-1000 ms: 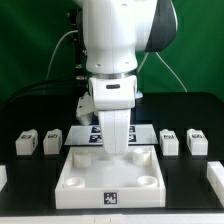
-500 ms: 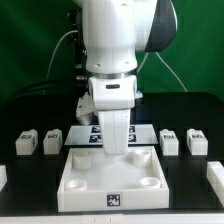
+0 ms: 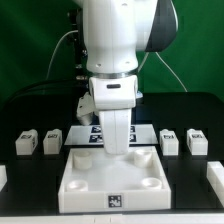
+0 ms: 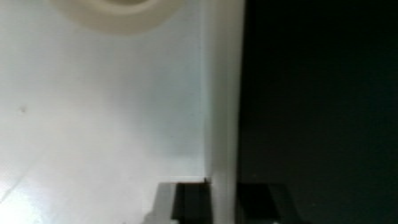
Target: Assemble one leg
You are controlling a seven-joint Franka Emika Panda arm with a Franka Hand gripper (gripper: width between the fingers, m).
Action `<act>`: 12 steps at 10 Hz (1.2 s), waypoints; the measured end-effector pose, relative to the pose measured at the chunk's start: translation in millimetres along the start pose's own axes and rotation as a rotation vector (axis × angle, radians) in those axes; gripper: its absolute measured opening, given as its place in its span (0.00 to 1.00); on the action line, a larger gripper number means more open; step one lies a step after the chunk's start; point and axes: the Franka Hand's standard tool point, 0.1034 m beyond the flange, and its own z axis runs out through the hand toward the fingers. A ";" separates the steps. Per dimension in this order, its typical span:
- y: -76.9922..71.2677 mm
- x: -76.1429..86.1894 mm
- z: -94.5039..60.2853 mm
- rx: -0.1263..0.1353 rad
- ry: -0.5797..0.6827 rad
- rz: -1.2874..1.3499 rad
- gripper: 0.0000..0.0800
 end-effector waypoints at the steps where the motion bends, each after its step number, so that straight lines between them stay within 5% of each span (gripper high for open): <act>1: 10.7 9.6 -0.8 -0.008 0.007 -0.001 0.07; 4: 37.8 39.5 -3.6 -0.024 0.028 0.017 0.07; 7: 44.4 72.3 0.8 -0.039 0.051 0.025 0.07; 10: 46.1 71.6 1.4 0.018 0.045 0.037 0.07; 12: 45.6 71.2 1.7 0.024 0.044 0.037 0.08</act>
Offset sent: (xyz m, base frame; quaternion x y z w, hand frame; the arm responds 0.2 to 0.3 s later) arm 0.0343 0.0432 0.0040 -0.0153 0.0065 -0.0154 0.9997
